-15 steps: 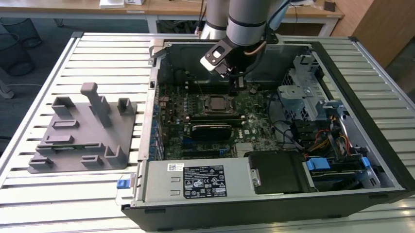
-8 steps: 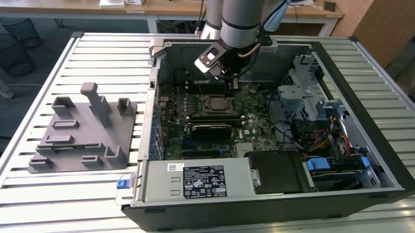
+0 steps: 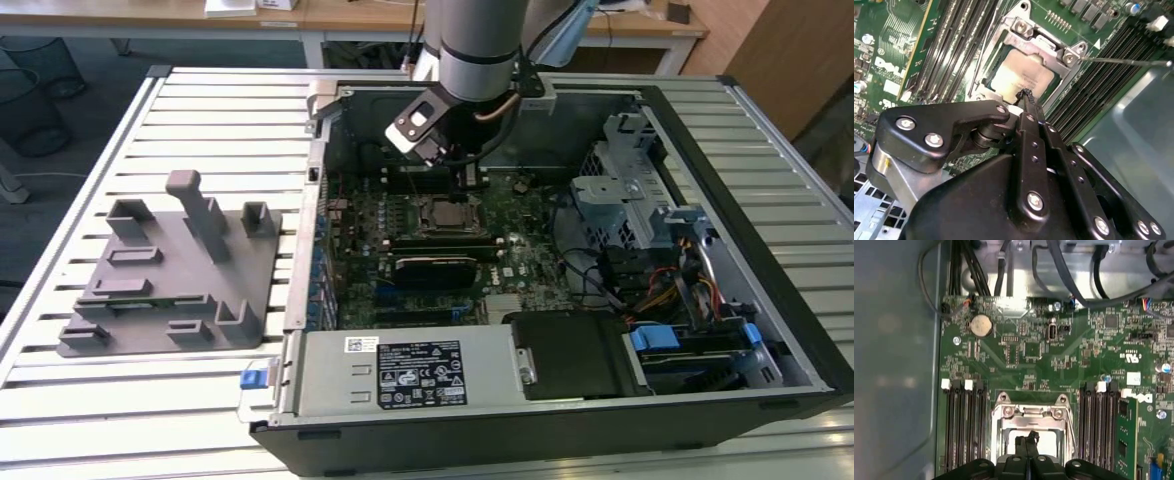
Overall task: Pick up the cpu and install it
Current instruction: 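Close the cpu cover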
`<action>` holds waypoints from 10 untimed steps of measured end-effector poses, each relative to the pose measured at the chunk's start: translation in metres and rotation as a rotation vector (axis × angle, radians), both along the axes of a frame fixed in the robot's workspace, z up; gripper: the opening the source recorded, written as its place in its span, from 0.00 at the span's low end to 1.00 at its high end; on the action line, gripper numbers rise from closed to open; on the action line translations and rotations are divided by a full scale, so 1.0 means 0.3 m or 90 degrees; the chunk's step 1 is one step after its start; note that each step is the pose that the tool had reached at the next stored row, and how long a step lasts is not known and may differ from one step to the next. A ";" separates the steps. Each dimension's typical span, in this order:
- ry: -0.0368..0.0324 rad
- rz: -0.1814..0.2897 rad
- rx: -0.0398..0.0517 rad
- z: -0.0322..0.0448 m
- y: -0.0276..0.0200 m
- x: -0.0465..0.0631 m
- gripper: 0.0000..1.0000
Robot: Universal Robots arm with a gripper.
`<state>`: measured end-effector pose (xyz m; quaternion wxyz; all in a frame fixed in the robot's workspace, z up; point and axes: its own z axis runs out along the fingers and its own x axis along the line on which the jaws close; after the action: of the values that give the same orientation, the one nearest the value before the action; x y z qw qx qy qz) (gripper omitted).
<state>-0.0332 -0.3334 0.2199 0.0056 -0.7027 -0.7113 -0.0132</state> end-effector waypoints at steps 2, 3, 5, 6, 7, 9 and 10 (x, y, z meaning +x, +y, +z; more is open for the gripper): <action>0.0000 0.000 0.0000 -0.001 0.000 -0.005 0.11; -0.0001 0.001 0.0001 -0.002 0.000 -0.007 0.11; 0.0000 0.002 0.0001 -0.005 0.000 -0.016 0.11; 0.0000 0.002 0.0001 -0.007 0.000 -0.022 0.11; 0.0000 0.003 0.0001 -0.009 0.000 -0.030 0.11; 0.0000 0.004 0.0001 -0.013 0.000 -0.043 0.11; 0.0000 0.004 0.0000 -0.015 0.000 -0.048 0.11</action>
<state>-0.0478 -0.3333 0.2154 0.0057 -0.7003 -0.7137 -0.0132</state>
